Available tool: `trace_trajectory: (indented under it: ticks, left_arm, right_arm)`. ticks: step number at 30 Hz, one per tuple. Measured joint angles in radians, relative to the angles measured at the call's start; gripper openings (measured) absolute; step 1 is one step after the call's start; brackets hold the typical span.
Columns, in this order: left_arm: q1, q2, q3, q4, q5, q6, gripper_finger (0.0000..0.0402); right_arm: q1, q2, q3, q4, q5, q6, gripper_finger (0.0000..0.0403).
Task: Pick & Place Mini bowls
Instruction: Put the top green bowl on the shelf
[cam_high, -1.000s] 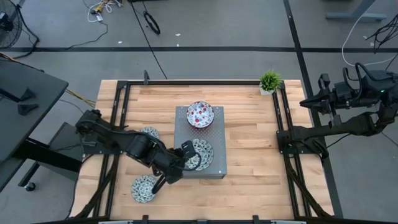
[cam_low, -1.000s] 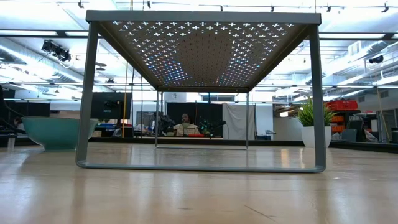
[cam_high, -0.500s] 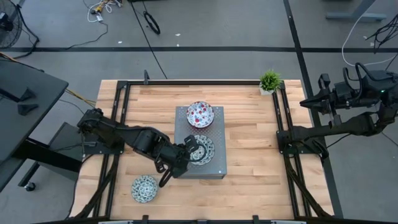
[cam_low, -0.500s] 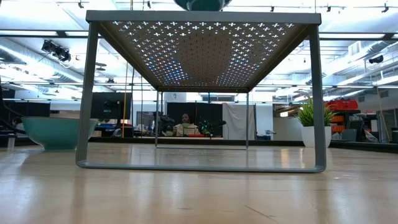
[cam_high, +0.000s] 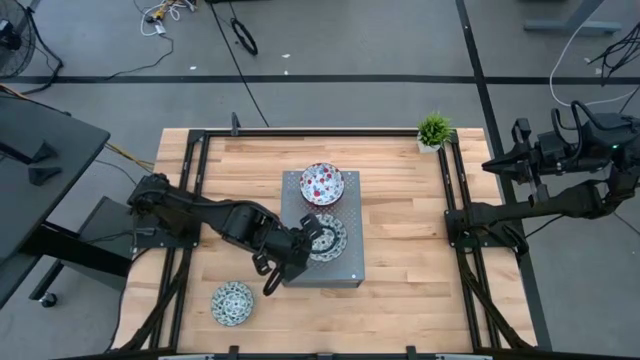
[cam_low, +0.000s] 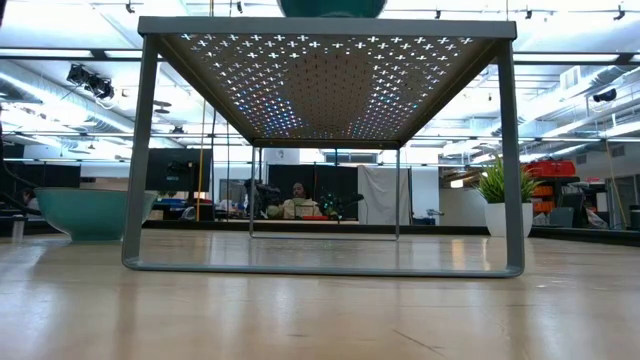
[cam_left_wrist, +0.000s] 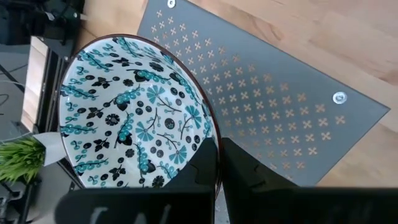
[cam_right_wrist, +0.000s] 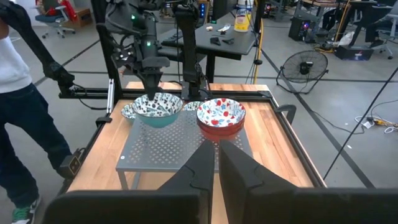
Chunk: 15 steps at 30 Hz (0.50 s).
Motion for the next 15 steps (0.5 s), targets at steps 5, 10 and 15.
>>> trace_trajectory:
  ticks: [5, 10, 15]
  left_arm:
    - [0.018, 0.000, -0.003, 0.003, 0.004, -0.002, 0.0009]
    - [0.018, 0.000, -0.019, 0.005, 0.005, -0.006, 0.0009]
    - [0.018, 0.000, -0.019, 0.009, 0.005, -0.006, 0.0009]
  right_arm:
    - [0.000, 0.000, 0.000, 0.000, 0.000, 0.000, 0.0029]
    - [0.000, 0.000, 0.000, 0.000, 0.000, 0.000, 0.0029]
    - [0.000, 0.000, 0.000, 0.000, 0.000, 0.000, 0.0029]
